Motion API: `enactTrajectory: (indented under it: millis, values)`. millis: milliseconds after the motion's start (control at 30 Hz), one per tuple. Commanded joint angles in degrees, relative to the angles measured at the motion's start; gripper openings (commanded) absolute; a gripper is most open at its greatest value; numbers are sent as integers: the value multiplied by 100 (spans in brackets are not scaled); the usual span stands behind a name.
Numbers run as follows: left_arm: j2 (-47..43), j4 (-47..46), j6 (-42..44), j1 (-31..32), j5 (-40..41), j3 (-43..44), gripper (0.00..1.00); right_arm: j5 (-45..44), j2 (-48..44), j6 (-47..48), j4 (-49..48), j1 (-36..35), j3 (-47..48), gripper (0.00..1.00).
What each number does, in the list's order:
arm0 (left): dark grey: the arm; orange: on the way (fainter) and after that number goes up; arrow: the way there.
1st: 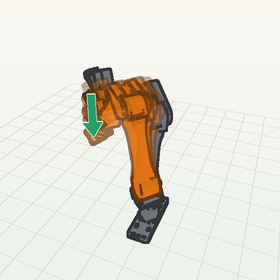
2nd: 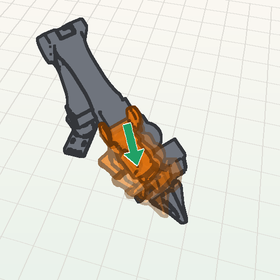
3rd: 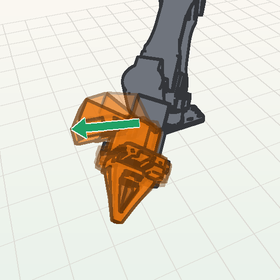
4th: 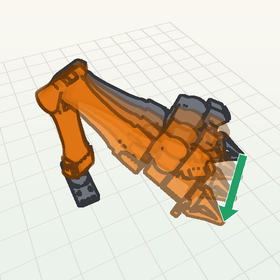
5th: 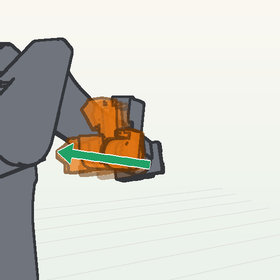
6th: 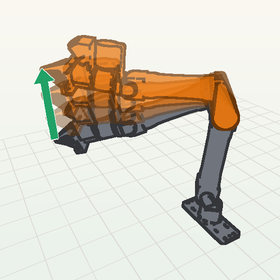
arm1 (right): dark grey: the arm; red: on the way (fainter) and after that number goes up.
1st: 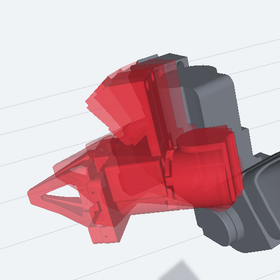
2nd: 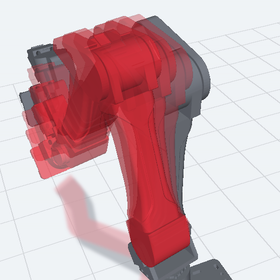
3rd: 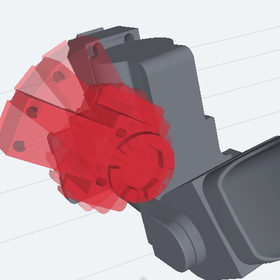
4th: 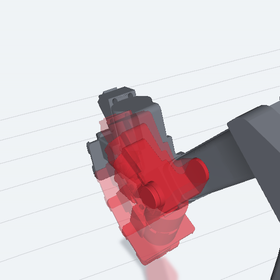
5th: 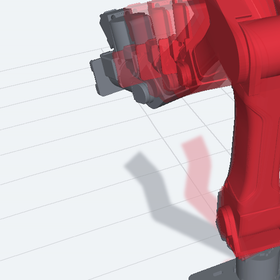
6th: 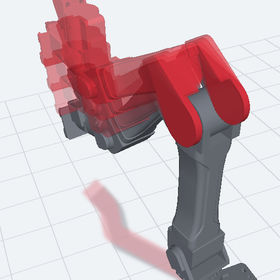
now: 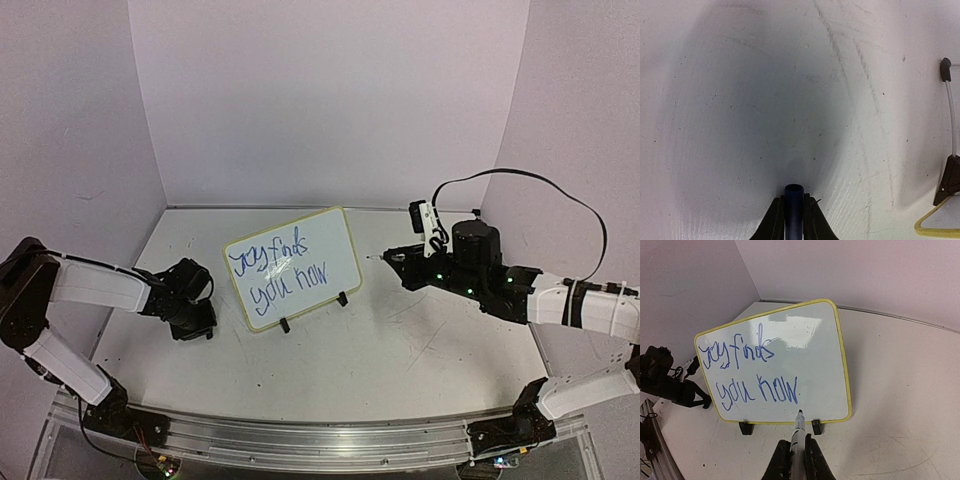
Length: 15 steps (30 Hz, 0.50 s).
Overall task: Write a sentence on the whiteboard
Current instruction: Pick up the pen cap from the center of the board.
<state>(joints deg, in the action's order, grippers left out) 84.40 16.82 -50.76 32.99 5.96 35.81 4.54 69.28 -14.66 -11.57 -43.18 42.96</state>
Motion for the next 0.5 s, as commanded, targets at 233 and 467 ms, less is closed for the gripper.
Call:
enactTrajectory:
  millis: [233,467]
  values:
    - [-610,706,238,49,37,-56,3,11,-20,-11,-266,-24,-22,0]
    - [-2299,1753,156,49,-1451,51,0,632,136,165,-6,-13,297,0]
